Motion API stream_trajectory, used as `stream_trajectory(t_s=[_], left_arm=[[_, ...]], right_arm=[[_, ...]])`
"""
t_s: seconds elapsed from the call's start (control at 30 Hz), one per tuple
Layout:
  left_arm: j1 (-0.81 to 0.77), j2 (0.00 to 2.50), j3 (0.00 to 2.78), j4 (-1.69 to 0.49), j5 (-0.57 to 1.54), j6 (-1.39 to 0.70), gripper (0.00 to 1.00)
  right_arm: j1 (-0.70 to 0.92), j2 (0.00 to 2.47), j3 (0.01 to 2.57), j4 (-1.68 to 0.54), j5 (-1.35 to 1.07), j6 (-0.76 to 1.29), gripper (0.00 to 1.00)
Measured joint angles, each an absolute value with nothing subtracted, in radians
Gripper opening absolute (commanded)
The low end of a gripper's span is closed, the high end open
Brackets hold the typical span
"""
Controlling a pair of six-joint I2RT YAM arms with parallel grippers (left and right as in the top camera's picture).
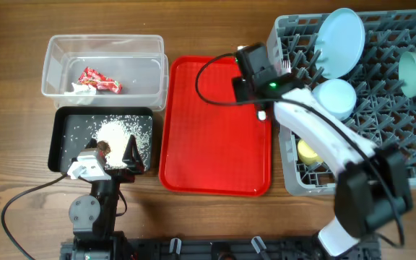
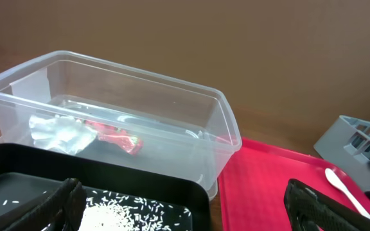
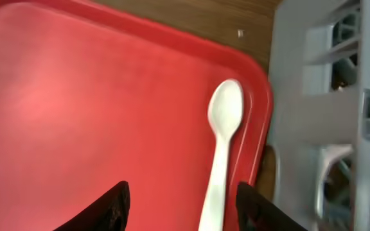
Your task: Sort waste into correct bins and load items into the dishwasher rack
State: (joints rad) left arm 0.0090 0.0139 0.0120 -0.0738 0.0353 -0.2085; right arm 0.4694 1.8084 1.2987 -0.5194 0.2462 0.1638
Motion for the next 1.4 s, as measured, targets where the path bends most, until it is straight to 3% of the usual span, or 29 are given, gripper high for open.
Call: stream_trajectory(t_s=[0.13,0.23,0.27,0.3,0.6,0.73,0.83,0.87,0.93,1.07,1.17,1.23,1.4], left_arm=[[0.009,0.014,0.012,-0.073,0.035,-0.208,1.0],[0.009,0.014,0.012,-0.073,0.035,-0.208,1.0],[0.009,0.014,0.012,-0.073,0.035,-0.208,1.0],[0.009,0.014,0.012,-0.073,0.035,-0.208,1.0],[0.009,0.014,0.012,-0.073,0.035,-0.208,1.0],[0.009,0.014,0.012,-0.073,0.035,-0.208,1.0],[0.009,0.014,0.012,-0.073,0.035,-0.208,1.0],[0.009,0.014,0.012,-0.073,0.035,-0.208,1.0],[0.009,0.014,0.012,-0.073,0.035,-0.208,1.0],[0.009,0.014,0.012,-0.073,0.035,-0.208,1.0],[0.009,0.014,0.012,-0.073,0.035,-0.208,1.0],[0.009,0.014,0.012,-0.073,0.035,-0.208,1.0],[0.009,0.014,0.012,-0.073,0.035,-0.208,1.0]], right_arm=[[0.439,2.005,1.298,-0.436,0.316,0.187,0.54],[0.427,2.054,1.303,-0.403,0.338,0.2,0.3],[0.425,2.059,1.308,-0.407,0.323,0.204,0.08],[0.424,2.061,1.311,-0.411,0.307,0.208,0.05],[0.414,1.93,1.296,-0.57,0.059,0.2,0.04],[0.388,1.673,1.299,-0.549,0.179,0.166,0.04],[0.284,1.663,1.304,-0.536,0.231,0.075,0.05],[0.246,1.674,1.303,-0.535,0.237,0.049,0.14],[0.222,1.685,1.303,-0.534,0.236,-0.001,0.44],[0.215,1.689,1.303,-0.572,0.231,-0.037,0.63],[0.261,1.502,1.304,-0.624,0.168,-0.048,1.0],[0.273,1.192,1.329,-0.656,-0.006,-0.051,1.0],[0.273,0.891,1.35,-0.772,-0.194,-0.05,1.0]])
